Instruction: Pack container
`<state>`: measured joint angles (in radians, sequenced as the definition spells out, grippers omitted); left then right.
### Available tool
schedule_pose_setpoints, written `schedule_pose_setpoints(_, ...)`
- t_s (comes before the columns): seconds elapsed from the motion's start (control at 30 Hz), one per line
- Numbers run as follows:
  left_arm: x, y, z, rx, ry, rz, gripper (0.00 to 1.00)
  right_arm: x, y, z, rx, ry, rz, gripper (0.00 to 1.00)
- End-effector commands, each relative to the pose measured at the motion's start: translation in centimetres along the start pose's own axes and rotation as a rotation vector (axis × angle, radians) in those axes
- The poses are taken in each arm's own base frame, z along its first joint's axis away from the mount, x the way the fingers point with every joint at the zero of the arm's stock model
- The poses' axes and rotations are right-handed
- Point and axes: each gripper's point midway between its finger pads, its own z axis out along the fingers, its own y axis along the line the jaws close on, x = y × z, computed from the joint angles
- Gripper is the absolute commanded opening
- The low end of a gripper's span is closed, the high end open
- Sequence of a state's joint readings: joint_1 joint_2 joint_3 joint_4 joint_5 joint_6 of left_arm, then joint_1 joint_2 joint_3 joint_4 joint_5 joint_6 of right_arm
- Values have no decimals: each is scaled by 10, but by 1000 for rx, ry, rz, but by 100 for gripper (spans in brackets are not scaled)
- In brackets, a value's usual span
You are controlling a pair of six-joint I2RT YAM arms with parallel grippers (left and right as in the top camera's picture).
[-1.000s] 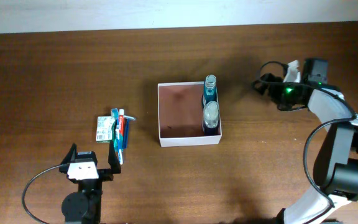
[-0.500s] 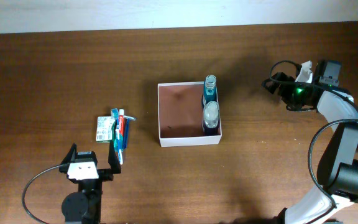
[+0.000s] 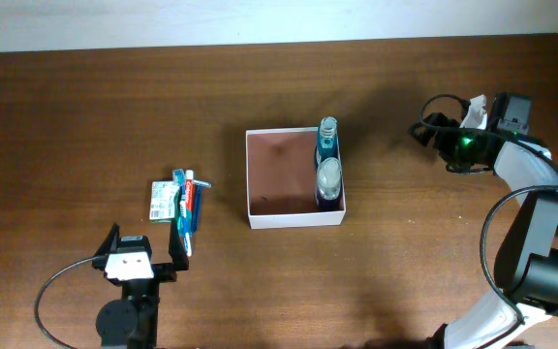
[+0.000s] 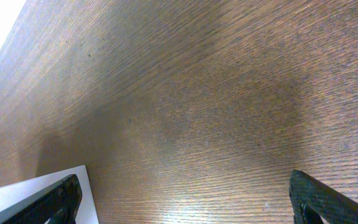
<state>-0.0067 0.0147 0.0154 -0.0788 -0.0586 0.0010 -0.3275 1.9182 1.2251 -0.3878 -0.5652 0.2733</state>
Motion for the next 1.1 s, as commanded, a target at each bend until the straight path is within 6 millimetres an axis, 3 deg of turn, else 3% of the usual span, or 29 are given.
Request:
schedule_pose_setpoints(0.0,2,-1,0,7,0,15,100,0,-2,1,6,-2,-5,98)
schedule_pose_setpoints(1.0,2,-1,0,7,0,15,100,0,-2,1,6,-2,-5,98)
schedule_pose_setpoints(1.07,-5,-1,0,7,-27,13,99,0,-2,1,6,-2,-5,98)
